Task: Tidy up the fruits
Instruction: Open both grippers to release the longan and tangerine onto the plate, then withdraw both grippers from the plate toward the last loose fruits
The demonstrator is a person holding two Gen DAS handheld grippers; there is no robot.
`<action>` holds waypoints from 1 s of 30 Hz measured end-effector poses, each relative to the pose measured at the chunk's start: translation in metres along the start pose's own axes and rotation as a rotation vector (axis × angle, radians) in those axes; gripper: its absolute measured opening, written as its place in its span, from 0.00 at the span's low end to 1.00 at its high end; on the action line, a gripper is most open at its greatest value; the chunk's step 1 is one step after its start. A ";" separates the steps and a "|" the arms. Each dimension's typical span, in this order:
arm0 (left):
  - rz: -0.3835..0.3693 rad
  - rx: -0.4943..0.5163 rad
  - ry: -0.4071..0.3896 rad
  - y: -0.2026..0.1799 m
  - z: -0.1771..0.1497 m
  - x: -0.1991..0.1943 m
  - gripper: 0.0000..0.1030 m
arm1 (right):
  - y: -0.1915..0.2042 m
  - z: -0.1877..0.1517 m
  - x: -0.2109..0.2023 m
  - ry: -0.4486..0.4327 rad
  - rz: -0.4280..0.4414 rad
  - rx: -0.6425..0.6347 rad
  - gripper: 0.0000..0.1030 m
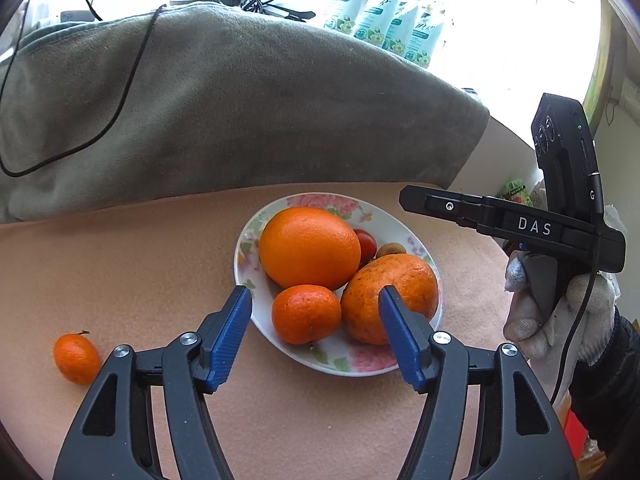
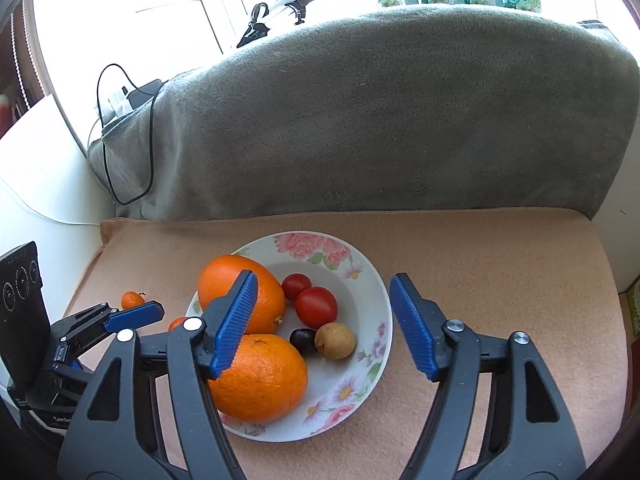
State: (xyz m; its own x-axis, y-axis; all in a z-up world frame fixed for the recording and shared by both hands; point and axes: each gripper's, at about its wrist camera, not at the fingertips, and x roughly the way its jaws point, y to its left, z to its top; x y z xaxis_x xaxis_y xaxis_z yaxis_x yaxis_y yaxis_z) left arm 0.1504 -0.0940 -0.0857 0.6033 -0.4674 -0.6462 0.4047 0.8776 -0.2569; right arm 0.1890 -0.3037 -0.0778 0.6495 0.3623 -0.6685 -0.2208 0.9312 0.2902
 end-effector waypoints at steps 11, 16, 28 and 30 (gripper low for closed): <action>0.058 0.012 -0.002 -0.002 0.001 -0.005 0.76 | 0.005 0.003 -0.012 -0.034 -0.016 0.005 0.91; 0.075 0.026 -0.016 -0.004 0.003 -0.012 0.76 | 0.011 0.003 -0.019 -0.047 -0.014 -0.001 0.91; 0.107 0.029 -0.052 0.006 0.003 -0.035 0.76 | 0.033 0.002 -0.039 -0.083 0.009 -0.015 0.92; 0.113 0.026 -0.057 0.010 0.002 -0.040 0.76 | 0.038 0.001 -0.041 -0.086 0.014 -0.018 0.92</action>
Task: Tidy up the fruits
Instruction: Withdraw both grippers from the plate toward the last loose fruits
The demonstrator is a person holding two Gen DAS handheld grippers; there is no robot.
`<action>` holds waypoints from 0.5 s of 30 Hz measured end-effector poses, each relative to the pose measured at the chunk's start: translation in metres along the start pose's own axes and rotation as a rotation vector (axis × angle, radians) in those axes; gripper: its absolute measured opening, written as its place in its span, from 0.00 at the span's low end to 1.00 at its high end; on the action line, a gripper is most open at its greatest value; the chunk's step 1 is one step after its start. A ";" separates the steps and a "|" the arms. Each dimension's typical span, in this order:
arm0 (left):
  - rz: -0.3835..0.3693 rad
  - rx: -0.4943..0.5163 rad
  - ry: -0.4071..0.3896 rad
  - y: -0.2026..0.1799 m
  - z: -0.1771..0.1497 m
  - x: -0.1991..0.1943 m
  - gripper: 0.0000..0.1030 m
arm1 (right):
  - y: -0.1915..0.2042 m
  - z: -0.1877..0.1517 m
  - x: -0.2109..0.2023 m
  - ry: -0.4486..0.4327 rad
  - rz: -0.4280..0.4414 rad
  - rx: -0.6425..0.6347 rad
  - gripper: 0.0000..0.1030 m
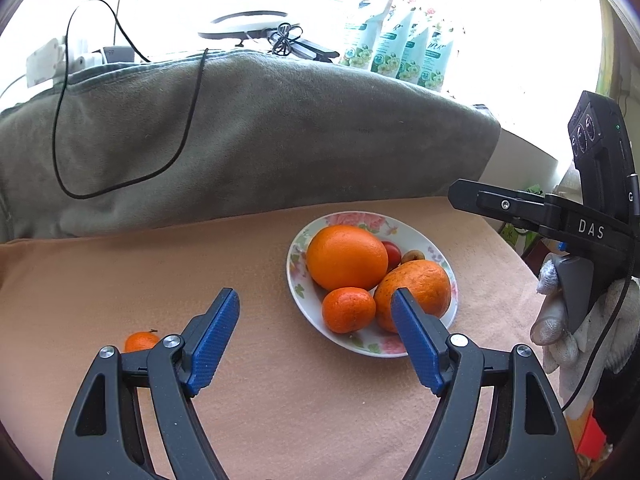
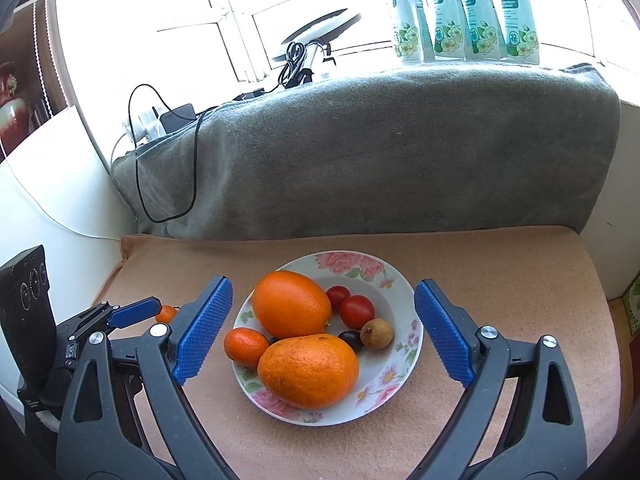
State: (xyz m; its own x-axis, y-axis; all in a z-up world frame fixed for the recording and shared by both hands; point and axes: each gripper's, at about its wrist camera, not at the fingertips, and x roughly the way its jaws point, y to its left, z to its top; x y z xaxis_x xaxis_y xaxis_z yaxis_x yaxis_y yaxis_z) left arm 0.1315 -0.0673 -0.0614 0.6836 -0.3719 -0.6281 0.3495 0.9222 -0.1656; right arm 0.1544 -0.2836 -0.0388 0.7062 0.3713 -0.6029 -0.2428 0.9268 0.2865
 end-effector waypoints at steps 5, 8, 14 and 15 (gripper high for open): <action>0.017 -0.014 -0.008 0.011 -0.003 -0.009 0.76 | 0.013 -0.001 -0.003 -0.006 0.013 -0.013 0.96; 0.025 -0.024 -0.013 0.018 -0.005 -0.013 0.76 | 0.021 -0.001 -0.005 -0.014 0.018 -0.026 0.98; 0.044 -0.043 -0.019 0.032 -0.009 -0.020 0.76 | 0.038 -0.003 -0.006 -0.008 0.041 -0.051 0.98; 0.048 -0.046 -0.020 0.035 -0.009 -0.021 0.76 | 0.041 -0.004 -0.006 -0.006 0.046 -0.055 0.98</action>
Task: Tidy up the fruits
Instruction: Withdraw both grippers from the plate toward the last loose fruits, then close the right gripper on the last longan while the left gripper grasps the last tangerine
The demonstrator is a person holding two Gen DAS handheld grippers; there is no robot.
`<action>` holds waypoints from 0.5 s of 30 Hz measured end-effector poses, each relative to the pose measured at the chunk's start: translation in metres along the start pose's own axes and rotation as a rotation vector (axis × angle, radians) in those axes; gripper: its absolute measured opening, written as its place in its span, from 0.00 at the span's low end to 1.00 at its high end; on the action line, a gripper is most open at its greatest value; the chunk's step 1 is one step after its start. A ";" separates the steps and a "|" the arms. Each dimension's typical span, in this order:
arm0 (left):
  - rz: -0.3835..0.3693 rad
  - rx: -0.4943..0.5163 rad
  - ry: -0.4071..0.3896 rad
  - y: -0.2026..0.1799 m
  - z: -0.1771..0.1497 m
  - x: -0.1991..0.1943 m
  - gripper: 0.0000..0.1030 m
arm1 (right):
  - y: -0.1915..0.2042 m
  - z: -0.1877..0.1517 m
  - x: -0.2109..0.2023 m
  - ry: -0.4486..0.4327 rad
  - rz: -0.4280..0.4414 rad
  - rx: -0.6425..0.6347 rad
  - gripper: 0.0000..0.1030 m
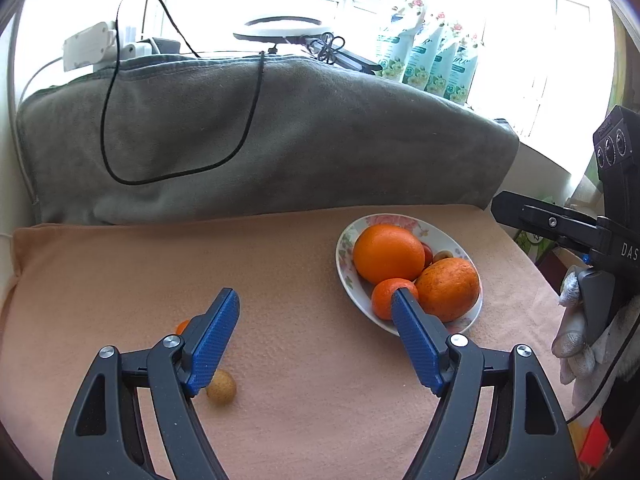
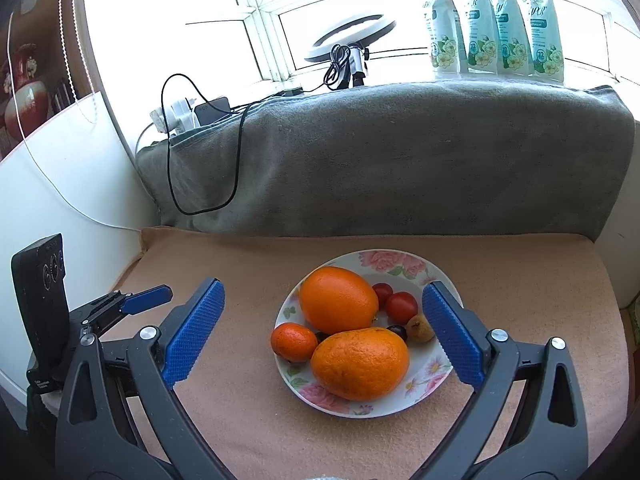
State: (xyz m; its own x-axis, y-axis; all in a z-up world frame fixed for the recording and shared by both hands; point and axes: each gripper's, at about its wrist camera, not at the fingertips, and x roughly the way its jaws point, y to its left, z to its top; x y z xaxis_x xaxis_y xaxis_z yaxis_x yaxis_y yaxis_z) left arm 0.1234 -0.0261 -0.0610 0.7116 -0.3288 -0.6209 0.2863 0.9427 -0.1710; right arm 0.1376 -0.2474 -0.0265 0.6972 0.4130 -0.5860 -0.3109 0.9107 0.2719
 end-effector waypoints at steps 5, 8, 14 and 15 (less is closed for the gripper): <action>0.017 -0.019 0.005 0.017 -0.003 -0.001 0.76 | 0.015 -0.003 0.001 0.005 0.019 -0.025 0.99; 0.034 -0.039 0.013 0.032 -0.005 -0.001 0.76 | 0.023 -0.006 0.002 0.010 0.037 -0.034 1.00; 0.056 -0.104 0.022 0.067 -0.007 -0.005 0.76 | 0.042 -0.015 0.010 0.032 0.075 -0.060 1.00; 0.058 -0.114 0.024 0.072 -0.008 -0.005 0.76 | 0.045 -0.017 0.013 0.039 0.082 -0.066 1.00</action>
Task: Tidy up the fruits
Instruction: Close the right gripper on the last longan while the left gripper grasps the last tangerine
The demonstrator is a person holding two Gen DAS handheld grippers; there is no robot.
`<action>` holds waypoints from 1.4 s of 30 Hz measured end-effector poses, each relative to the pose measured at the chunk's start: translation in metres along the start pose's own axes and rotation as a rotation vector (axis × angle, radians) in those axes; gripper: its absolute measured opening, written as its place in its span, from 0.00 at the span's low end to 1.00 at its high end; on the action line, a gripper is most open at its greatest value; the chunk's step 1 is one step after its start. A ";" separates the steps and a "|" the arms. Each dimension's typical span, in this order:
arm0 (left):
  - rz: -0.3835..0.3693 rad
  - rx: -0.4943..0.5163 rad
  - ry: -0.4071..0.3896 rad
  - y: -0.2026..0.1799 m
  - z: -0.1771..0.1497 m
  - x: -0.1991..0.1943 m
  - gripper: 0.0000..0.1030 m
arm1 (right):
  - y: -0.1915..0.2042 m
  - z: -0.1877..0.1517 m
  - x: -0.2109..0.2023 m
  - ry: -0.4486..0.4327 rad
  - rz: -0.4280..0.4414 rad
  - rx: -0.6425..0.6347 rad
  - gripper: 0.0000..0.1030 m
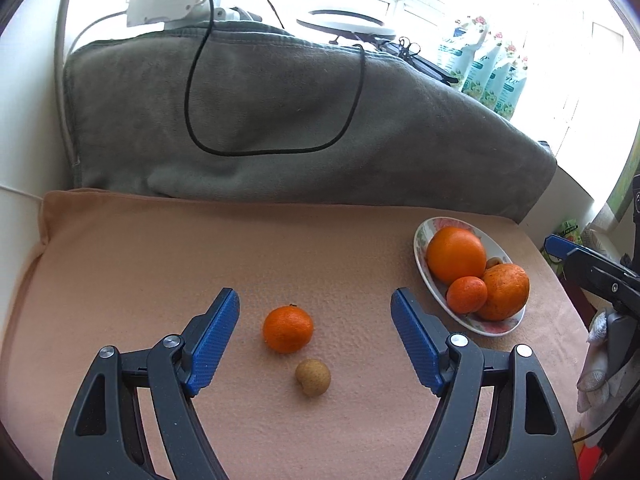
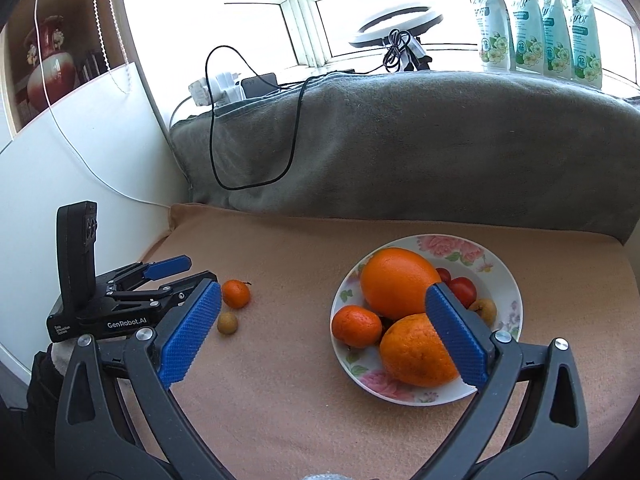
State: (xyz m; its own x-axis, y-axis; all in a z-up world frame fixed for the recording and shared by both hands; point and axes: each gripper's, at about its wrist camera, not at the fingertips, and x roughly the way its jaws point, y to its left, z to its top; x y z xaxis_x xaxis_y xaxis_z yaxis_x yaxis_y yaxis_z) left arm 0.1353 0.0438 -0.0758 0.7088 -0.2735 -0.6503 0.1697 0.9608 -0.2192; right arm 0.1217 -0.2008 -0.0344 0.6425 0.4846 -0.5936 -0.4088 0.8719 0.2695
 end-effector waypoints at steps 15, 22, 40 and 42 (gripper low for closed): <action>-0.060 -0.121 0.069 0.039 -0.011 0.022 0.74 | 0.058 -0.032 0.048 0.110 0.086 -0.137 1.00; -0.119 -0.158 0.129 0.046 -0.013 0.040 0.64 | 0.085 -0.046 0.078 0.187 0.138 -0.205 0.87; -0.207 -0.222 0.177 0.059 -0.018 0.055 0.42 | 0.107 -0.052 0.138 0.297 0.157 -0.211 0.50; -0.212 -0.222 0.173 0.058 -0.017 0.055 0.39 | 0.109 -0.054 0.142 0.303 0.149 -0.217 0.48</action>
State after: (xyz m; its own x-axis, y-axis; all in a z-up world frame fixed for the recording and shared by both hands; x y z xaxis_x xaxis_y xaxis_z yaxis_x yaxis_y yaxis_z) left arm 0.1728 0.0838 -0.1368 0.5437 -0.4875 -0.6832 0.1341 0.8540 -0.5026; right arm 0.1335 -0.0406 -0.1298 0.3589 0.5344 -0.7652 -0.6316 0.7427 0.2224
